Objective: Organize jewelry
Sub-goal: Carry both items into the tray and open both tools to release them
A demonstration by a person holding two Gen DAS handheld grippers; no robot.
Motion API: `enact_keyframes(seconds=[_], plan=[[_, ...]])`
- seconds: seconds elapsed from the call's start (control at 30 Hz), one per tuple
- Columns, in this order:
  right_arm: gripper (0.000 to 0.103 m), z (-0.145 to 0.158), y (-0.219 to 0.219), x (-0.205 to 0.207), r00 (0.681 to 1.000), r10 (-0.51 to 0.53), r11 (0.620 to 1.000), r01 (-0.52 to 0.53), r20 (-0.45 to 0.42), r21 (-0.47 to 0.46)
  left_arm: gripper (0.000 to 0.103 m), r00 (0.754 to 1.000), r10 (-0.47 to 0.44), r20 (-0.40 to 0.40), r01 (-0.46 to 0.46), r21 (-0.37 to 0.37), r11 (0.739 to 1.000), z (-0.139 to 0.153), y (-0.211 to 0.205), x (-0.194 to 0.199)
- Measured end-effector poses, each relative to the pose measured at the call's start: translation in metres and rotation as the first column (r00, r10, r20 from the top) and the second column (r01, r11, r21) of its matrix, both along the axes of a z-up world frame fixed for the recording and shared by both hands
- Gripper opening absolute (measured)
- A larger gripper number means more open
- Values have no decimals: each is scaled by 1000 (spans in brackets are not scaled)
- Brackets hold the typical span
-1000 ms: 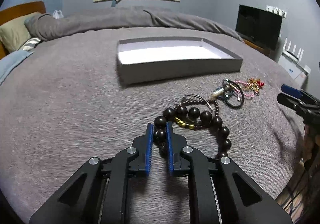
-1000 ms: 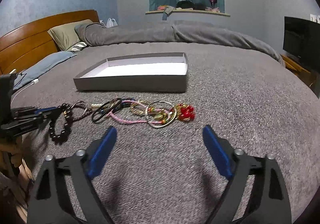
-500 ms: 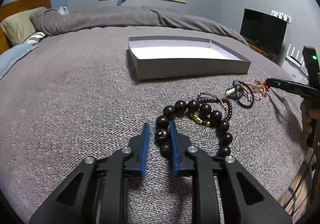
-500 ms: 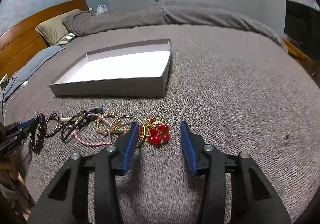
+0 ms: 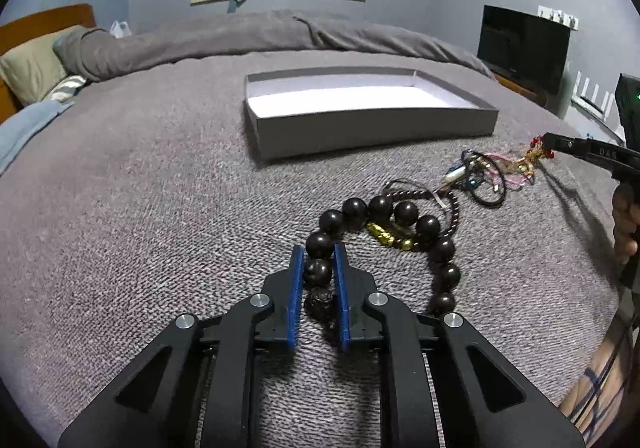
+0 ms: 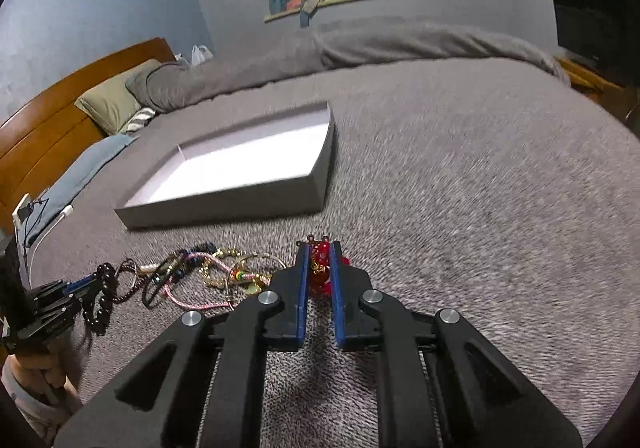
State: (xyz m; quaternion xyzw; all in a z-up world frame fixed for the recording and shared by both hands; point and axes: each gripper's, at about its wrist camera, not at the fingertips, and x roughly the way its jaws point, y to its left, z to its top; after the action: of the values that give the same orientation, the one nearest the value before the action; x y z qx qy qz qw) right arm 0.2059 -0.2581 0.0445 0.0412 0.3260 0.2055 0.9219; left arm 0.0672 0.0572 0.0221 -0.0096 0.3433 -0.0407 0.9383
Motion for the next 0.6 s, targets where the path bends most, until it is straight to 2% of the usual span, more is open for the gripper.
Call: enact_keyframes(seconds=[0.27, 0.6], plan=[[9, 23, -17, -9, 998, -30, 999, 28, 60, 34, 14, 997, -16, 76, 18, -27, 999, 32, 2, -8], [9, 50, -15, -8, 992, -26, 999, 21, 127, 40, 14, 986, -28, 161, 30, -11, 999, 75, 4, 5]])
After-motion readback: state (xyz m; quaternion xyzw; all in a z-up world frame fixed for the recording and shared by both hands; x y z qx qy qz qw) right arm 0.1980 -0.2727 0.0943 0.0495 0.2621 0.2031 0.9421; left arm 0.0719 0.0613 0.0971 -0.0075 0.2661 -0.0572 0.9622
